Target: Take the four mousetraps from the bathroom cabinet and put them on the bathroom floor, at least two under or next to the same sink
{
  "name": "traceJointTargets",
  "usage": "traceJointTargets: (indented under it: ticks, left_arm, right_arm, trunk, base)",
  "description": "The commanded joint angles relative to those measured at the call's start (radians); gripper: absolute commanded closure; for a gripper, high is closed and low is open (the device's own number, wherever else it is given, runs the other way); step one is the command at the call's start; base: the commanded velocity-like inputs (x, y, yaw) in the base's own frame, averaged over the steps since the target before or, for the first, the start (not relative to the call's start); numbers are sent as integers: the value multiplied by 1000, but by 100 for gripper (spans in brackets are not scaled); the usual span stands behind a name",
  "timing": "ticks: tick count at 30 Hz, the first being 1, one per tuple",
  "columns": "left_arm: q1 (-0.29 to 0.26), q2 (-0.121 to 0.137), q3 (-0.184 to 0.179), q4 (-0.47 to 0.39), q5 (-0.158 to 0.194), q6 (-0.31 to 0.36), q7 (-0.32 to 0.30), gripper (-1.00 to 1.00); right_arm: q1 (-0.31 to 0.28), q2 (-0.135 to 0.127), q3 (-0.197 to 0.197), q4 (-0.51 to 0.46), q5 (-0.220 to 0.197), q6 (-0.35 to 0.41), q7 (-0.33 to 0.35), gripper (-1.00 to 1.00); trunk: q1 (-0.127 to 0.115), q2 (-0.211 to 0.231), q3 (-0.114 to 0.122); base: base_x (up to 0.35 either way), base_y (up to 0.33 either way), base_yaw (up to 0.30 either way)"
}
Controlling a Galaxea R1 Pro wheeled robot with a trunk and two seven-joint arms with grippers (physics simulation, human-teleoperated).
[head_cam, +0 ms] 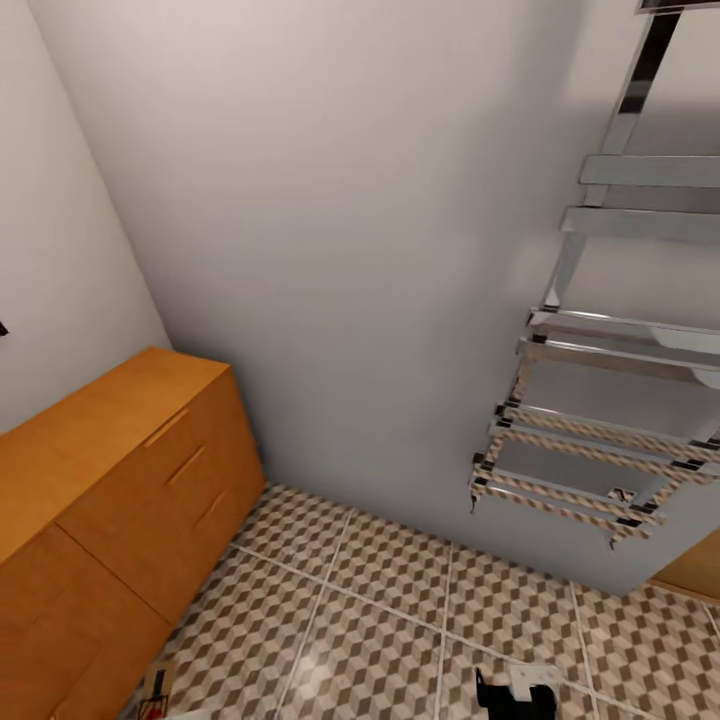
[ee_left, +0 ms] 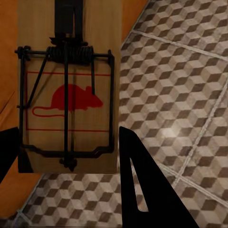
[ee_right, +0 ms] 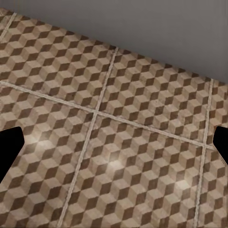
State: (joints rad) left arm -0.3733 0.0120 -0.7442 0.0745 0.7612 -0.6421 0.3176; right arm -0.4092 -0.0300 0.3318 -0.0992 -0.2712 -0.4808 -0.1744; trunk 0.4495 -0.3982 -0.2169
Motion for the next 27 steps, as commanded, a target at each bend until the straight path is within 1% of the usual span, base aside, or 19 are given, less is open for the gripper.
traceJointTargets:
  ticks: [1,17,20,27]
  left_arm:
    - [-1,-1,-6,2,-5,0,7,100]
    - [-1,-3,-7,2,-5,1,8,100]
    - [-1,-13,-7,2,-5,1,7,100]
    - [-1,-23,-7,2,-5,1,6,100]
  right_arm:
    - [0,-1,9,0,-6,-2,-4,-100]
    - [0,-2,9,4,-5,-4,-5,-100]
    - [0,-2,8,4,-5,-4,-5,-100]
    - [0,-4,7,4,-6,-4,-5,-100]
  trunk:
    - [1,-2,-2]
    - [1,-2,-3]
    - [1,-2,-4]
    - [1,-2,-4]
  base:
    - [0,0,241]
    - [0,0,277]
    - [0,0,284]
    - [0,0,284]
